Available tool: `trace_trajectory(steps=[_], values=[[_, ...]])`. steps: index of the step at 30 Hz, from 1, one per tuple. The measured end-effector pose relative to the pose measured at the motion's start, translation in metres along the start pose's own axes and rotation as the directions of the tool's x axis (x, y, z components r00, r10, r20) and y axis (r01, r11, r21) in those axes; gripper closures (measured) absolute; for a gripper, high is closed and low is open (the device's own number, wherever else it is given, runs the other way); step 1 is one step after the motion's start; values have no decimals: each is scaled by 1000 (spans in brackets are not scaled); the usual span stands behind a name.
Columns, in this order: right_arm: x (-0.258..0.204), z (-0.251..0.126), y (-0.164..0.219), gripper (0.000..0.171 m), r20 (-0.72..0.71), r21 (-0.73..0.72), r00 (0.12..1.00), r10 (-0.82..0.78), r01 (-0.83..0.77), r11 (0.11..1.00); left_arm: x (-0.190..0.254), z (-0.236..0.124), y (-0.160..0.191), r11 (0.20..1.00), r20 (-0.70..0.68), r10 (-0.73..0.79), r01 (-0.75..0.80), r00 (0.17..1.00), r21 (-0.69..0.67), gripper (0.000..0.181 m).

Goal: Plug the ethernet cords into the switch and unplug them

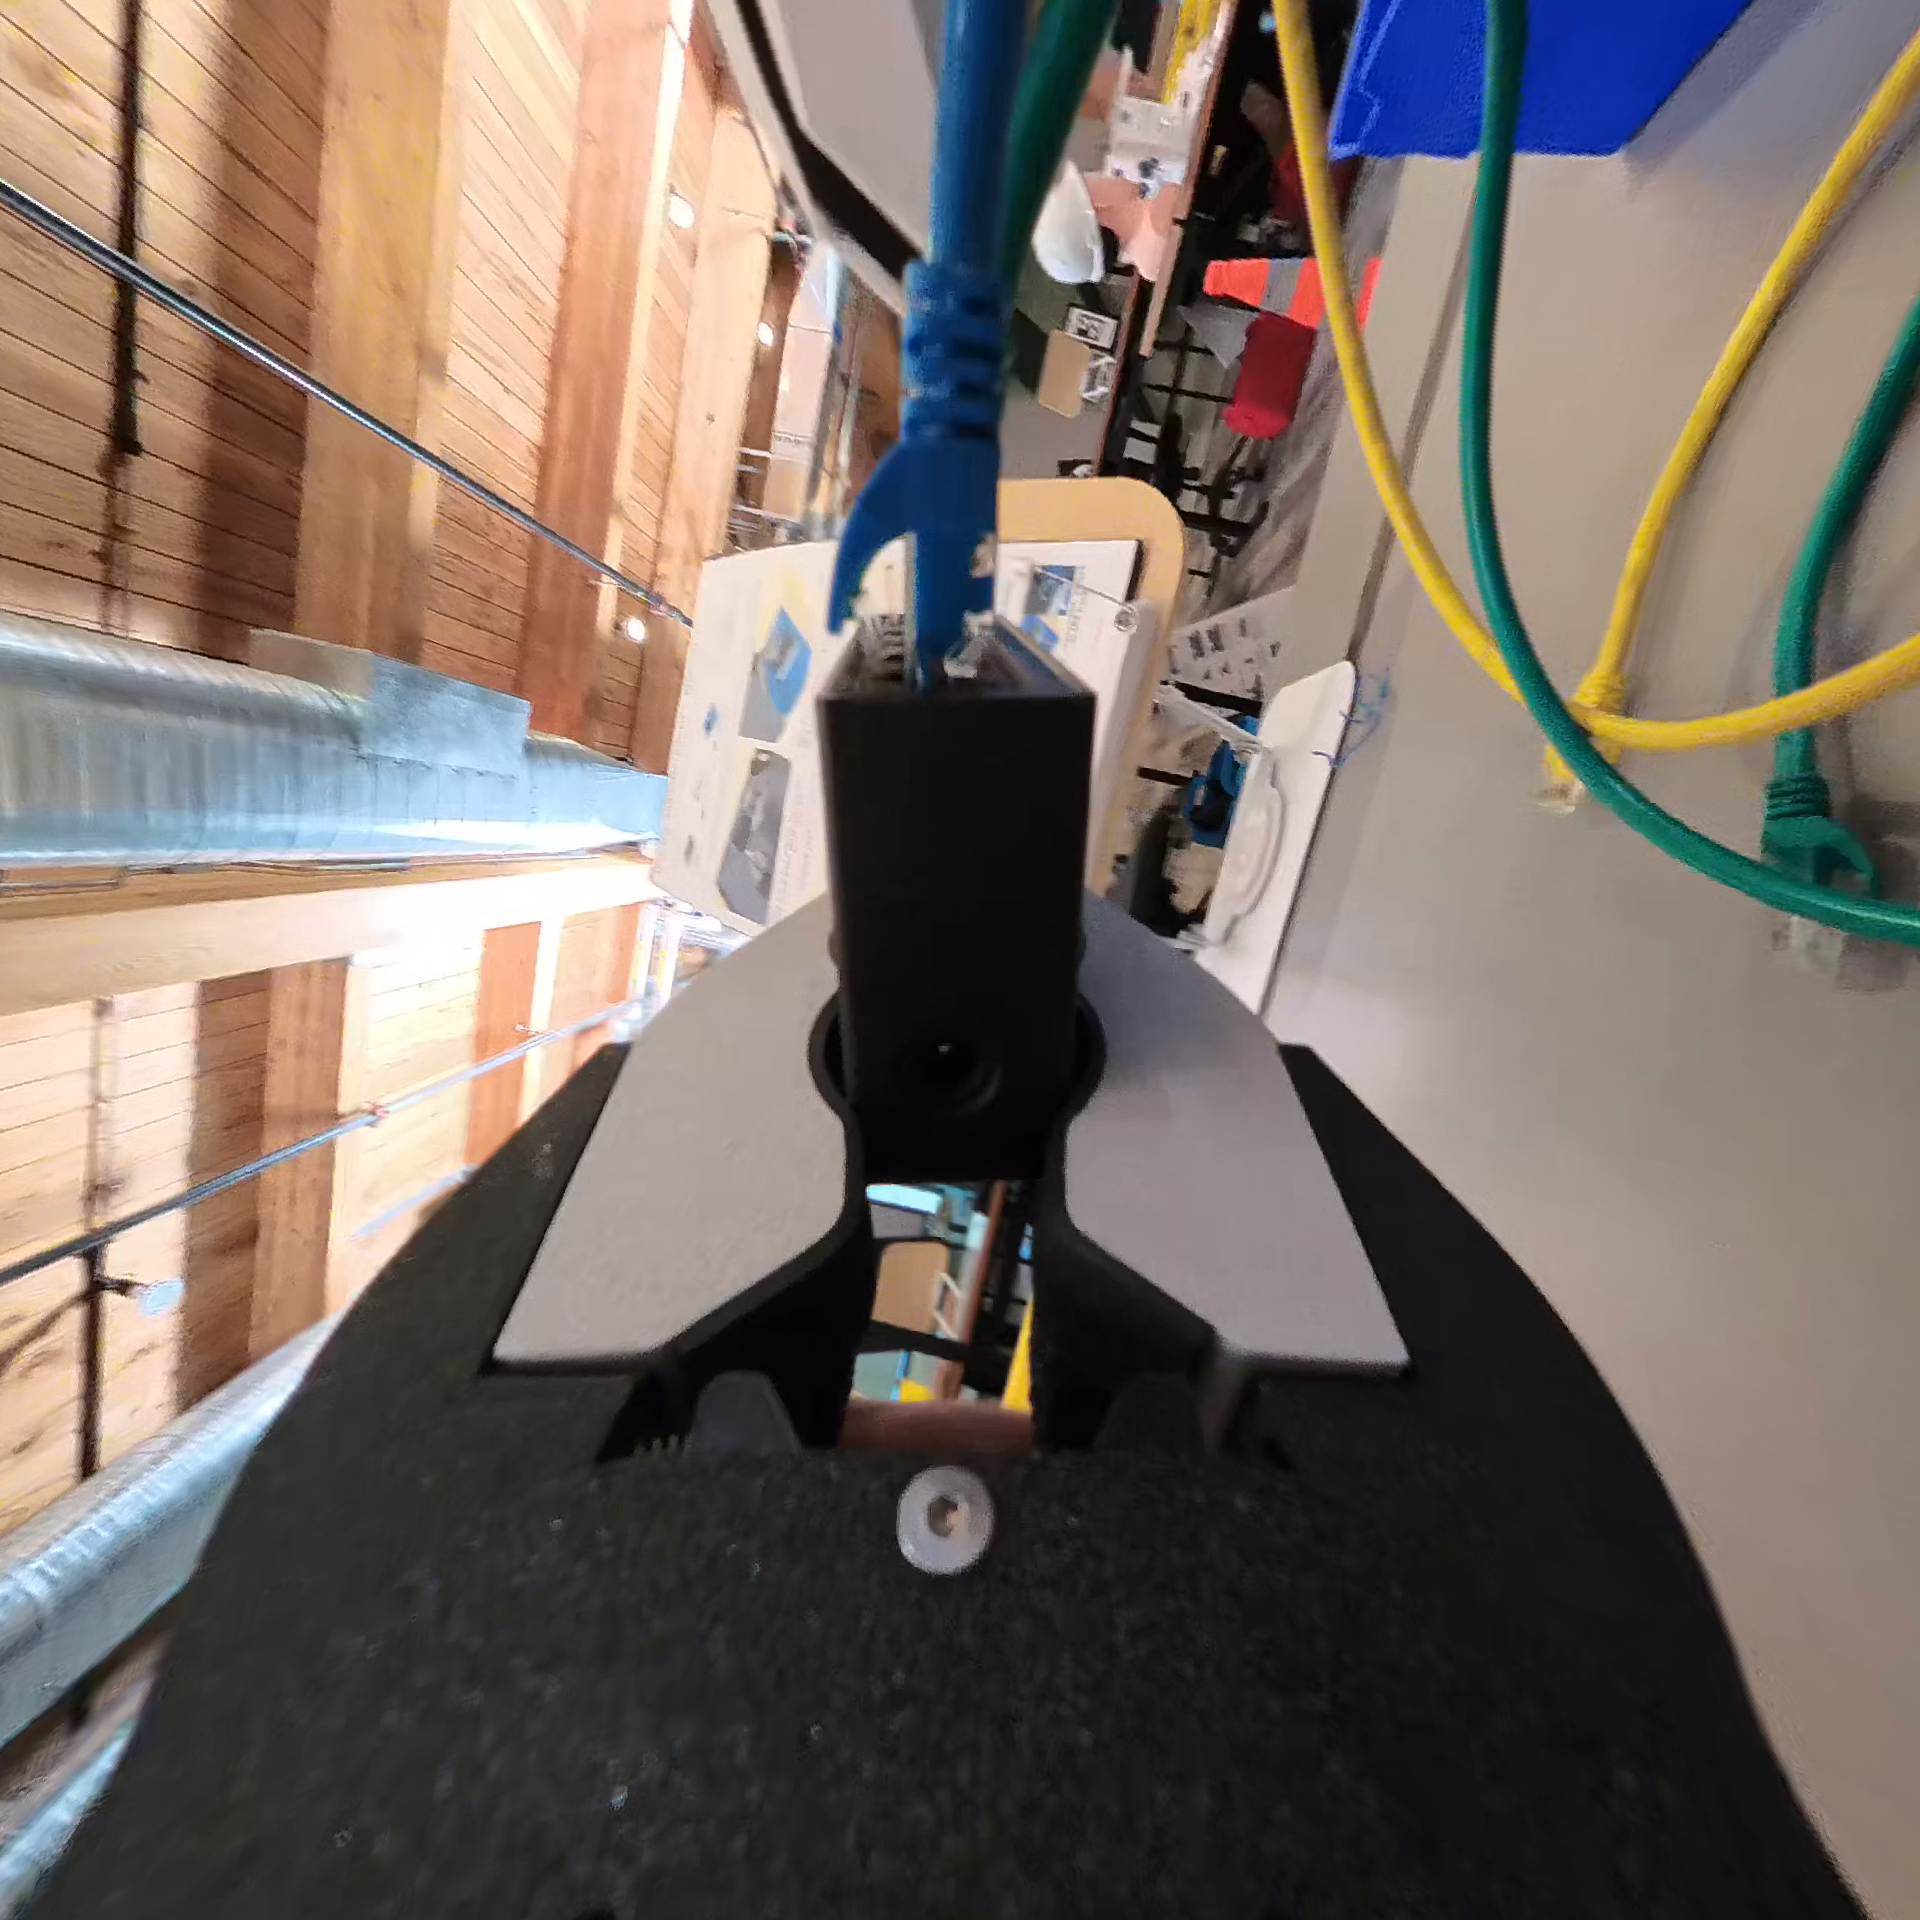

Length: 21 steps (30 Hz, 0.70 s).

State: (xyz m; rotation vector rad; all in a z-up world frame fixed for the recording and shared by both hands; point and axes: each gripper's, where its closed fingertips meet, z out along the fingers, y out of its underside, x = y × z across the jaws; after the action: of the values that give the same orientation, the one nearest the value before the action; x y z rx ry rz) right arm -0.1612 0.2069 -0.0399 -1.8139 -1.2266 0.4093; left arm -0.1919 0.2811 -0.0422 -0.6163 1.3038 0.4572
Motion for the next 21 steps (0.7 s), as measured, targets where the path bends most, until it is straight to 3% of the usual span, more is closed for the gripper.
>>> trace_trajectory(steps=[9, 13, 21], values=[[2, 2, 2, 166, -3, 41, 1000, -12, 12, 999, -3, -3, -10, 987, 141, 120, -133, 983, 85, 150], [6, -2, -7, 166, -4, 101, 1000, -9, 9, 995, -10, -5, -15, 991, 183, 82, -100, 980, 91, 150], [14, -5, -7, 166, -38, 69, 999, -24, 26, 997, -6, 4, -10, 998, 123, 31, -36, 992, 41, 150]])
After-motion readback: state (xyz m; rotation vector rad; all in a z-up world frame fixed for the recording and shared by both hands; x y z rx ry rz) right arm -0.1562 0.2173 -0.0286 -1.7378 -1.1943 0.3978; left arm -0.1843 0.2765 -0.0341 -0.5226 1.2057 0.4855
